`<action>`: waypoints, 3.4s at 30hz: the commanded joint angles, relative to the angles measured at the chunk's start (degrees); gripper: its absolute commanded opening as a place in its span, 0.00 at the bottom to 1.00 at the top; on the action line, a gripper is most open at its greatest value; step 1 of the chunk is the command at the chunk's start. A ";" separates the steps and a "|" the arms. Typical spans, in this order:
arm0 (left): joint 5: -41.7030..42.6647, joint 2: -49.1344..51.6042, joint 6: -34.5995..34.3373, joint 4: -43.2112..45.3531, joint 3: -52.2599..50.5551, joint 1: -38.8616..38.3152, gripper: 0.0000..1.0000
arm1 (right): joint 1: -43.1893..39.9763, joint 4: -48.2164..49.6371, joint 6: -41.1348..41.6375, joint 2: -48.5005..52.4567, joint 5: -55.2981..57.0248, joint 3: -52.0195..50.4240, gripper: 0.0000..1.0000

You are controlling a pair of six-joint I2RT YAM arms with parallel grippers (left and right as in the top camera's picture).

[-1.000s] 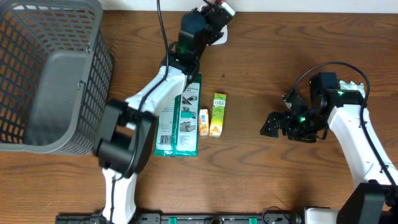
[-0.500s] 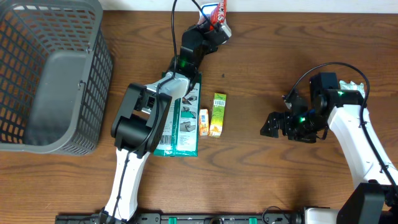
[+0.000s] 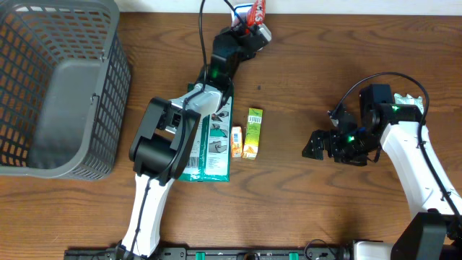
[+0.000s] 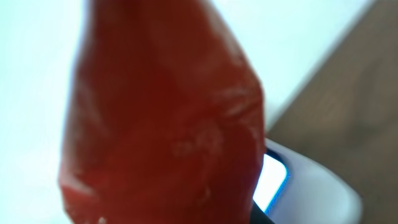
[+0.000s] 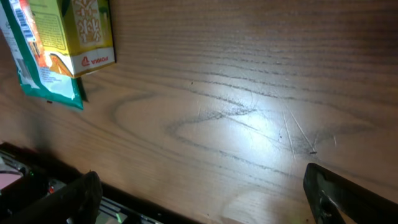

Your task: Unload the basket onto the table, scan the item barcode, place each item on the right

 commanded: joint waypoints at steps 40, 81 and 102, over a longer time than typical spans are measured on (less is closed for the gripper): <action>29.07 -10.08 -67.01 -49.64 -0.31 -23.80 0.12 | -18.38 9.29 -3.32 -0.57 -12.33 6.05 0.99; -1.84 -43.15 -64.65 -95.41 -0.33 -2.36 0.82 | 10.67 44.59 15.65 0.94 20.57 -16.15 0.09; -1.84 -43.15 -64.65 -96.24 -0.33 -2.38 0.83 | 1.11 40.33 18.14 1.18 43.63 -17.38 0.01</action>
